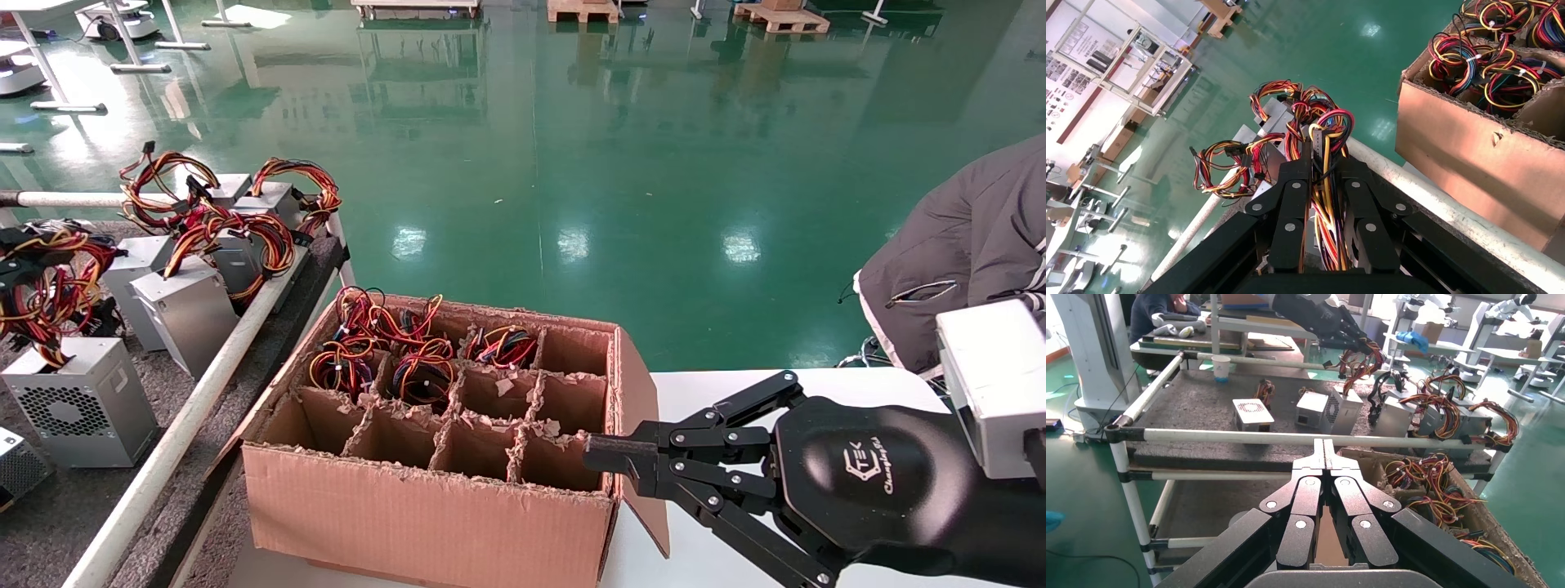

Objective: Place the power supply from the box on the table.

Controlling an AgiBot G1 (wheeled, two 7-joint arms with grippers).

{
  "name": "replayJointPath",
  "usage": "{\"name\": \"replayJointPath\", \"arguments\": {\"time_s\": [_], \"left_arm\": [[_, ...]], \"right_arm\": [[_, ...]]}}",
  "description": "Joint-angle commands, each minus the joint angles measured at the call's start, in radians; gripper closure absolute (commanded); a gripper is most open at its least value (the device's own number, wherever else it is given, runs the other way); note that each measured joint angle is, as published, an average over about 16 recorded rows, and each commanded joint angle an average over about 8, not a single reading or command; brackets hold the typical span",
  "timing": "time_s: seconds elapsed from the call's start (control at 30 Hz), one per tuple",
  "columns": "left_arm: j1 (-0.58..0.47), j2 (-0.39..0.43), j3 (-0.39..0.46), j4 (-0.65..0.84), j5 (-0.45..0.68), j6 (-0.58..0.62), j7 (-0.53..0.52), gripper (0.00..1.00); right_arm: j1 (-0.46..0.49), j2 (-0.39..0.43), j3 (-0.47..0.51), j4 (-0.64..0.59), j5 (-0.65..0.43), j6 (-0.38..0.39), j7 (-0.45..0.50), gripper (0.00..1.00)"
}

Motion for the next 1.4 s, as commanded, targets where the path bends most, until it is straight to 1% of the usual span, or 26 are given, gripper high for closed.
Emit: {"name": "replayJointPath", "arguments": {"time_s": [0.03, 0.07, 0.13, 0.17, 0.2, 1.33, 1.37, 1.4], "left_arm": [[0.003, -0.003, -0.001, -0.004, -0.004, -0.003, 0.001, 0.43], [0.004, -0.005, -0.001, -0.006, -0.005, -0.006, 0.001, 0.3], [0.006, -0.009, -0.002, -0.01, -0.007, -0.012, 0.002, 0.09], [0.008, -0.011, -0.003, -0.013, -0.007, -0.016, 0.003, 0.01], [0.009, -0.012, -0.003, -0.015, -0.008, -0.019, 0.003, 0.0], [0.033, -0.035, 0.0, -0.062, -0.02, -0.092, -0.005, 0.0], [0.034, -0.035, 0.0, -0.063, -0.02, -0.094, -0.006, 0.0], [0.034, -0.035, 0.0, -0.064, -0.02, -0.096, -0.006, 0.0]], "right_arm": [[0.0, 0.0, 0.0, 0.0, 0.0, 0.0, 0.0, 1.0], [0.0, 0.0, 0.0, 0.0, 0.0, 0.0, 0.0, 1.0], [0.0, 0.0, 0.0, 0.0, 0.0, 0.0, 0.0, 1.0], [0.0, 0.0, 0.0, 0.0, 0.0, 0.0, 0.0, 1.0], [0.0, 0.0, 0.0, 0.0, 0.0, 0.0, 0.0, 1.0], [0.0, 0.0, 0.0, 0.0, 0.0, 0.0, 0.0, 1.0], [0.0, 0.0, 0.0, 0.0, 0.0, 0.0, 0.0, 0.94], [0.0, 0.0, 0.0, 0.0, 0.0, 0.0, 0.0, 0.82]]}}
